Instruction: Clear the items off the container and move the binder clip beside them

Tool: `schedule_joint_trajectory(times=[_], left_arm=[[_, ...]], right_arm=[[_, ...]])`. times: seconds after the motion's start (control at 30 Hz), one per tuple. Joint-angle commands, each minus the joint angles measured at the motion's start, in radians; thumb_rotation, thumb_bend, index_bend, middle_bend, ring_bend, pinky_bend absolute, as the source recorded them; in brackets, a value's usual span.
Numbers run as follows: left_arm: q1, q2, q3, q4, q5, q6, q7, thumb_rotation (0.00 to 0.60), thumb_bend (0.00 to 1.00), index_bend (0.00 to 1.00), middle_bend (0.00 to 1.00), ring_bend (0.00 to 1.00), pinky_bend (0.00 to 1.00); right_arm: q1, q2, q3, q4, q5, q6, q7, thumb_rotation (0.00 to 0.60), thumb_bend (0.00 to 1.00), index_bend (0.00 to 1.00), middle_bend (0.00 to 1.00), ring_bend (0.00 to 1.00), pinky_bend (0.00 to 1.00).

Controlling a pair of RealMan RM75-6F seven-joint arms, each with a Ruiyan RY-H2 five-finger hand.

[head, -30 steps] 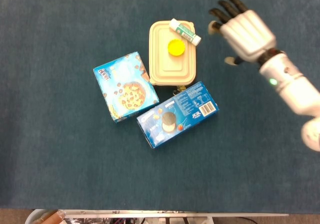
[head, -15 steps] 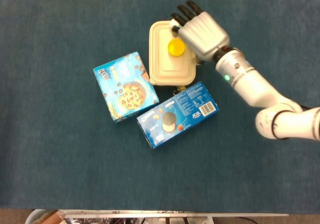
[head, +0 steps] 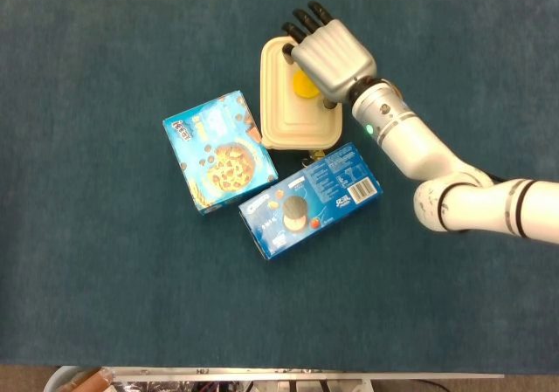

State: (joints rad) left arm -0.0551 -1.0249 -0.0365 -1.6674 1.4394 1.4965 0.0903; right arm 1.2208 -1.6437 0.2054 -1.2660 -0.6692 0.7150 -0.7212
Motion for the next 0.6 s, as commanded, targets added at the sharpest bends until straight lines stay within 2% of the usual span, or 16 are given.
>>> schedule_joint_trajectory(times=[0.03,0.6], left_arm=[[0.001,0.000,-0.001,0.000,-0.001,0.000,0.002,0.600,0.39,0.18,0.14,0.10,0.05],[0.007,-0.008,-0.005,0.017,-0.001,0.005,-0.009,0.600,0.39,0.18,0.14,0.10,0.05]], right_arm=[[0.014,-0.014,-0.010,0.019,0.019,-0.007,0.000,0.600,0.03,0.34,0.15,0.00,0.00],[0.051,-0.033,-0.033,0.050,0.069,-0.008,0.014,0.600,0.22,0.36,0.17,0.00,0.00]])
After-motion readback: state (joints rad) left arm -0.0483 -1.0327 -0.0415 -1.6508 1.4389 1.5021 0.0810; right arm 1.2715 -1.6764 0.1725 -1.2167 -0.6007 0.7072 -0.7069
